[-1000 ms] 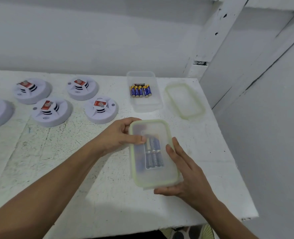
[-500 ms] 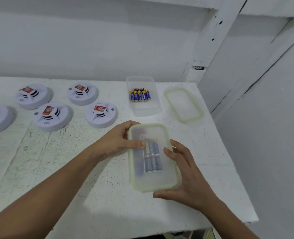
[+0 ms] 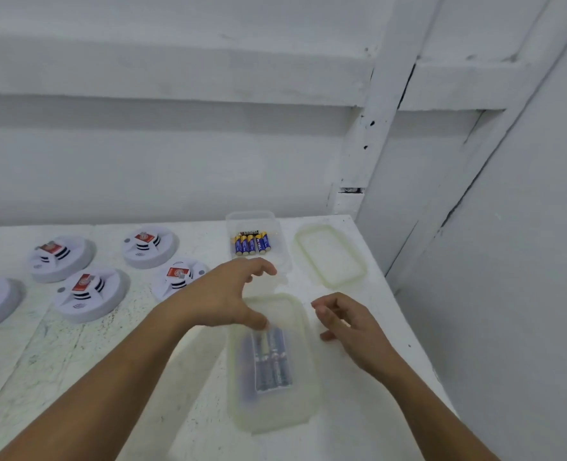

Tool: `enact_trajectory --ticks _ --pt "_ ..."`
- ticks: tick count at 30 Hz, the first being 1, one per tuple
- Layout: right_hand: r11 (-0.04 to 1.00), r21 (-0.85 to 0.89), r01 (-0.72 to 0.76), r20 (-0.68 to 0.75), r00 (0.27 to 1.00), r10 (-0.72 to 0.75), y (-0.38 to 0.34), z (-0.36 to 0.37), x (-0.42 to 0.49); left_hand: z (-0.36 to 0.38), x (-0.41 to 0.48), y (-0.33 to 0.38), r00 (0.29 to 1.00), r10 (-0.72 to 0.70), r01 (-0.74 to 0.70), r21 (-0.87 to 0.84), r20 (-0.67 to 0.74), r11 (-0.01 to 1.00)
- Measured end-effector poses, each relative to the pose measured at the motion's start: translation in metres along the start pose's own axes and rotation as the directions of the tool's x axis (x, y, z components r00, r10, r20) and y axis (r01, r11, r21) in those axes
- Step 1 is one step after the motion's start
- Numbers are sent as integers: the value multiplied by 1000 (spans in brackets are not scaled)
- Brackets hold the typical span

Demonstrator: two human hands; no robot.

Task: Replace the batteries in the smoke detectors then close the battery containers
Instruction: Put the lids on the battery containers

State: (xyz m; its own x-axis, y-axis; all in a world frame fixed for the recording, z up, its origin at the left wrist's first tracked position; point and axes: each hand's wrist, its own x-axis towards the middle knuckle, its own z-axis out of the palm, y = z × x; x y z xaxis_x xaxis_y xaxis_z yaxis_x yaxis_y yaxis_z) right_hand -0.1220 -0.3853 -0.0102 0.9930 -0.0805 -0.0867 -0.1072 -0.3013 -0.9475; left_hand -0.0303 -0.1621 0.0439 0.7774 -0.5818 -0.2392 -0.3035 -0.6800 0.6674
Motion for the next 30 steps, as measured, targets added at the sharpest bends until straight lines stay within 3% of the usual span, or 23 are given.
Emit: enact_trajectory --ticks 4,10,14,19,23,27,30 --pt "989 -122 -88 -162 984 68 8 -21 32 11 35 43 994 107 -101 142 -34 985" --pt "908 -329 -261 -474 877 80 21 -53 77 44 102 81 987 -153 121 379 56 918" --pt "804 -442 -398 -454 872 182 22 -61 102 68 127 88 965 -259 219 461 26 860" --pt "702 -528 -479 -428 864 267 17 -69 117 85 142 83 912 -410 377 381 6 844" --pt "772 -389 -502 -411 845 342 21 -85 120 88 148 84 931 -361 322 358 45 876" --pt "885 -68 -461 -409 822 397 25 -103 117 86 148 89 953 -285 245 292 100 924" --pt "911 -12 -412 -442 819 365 20 -115 113 87 148 91 964 -256 238 197 70 951"
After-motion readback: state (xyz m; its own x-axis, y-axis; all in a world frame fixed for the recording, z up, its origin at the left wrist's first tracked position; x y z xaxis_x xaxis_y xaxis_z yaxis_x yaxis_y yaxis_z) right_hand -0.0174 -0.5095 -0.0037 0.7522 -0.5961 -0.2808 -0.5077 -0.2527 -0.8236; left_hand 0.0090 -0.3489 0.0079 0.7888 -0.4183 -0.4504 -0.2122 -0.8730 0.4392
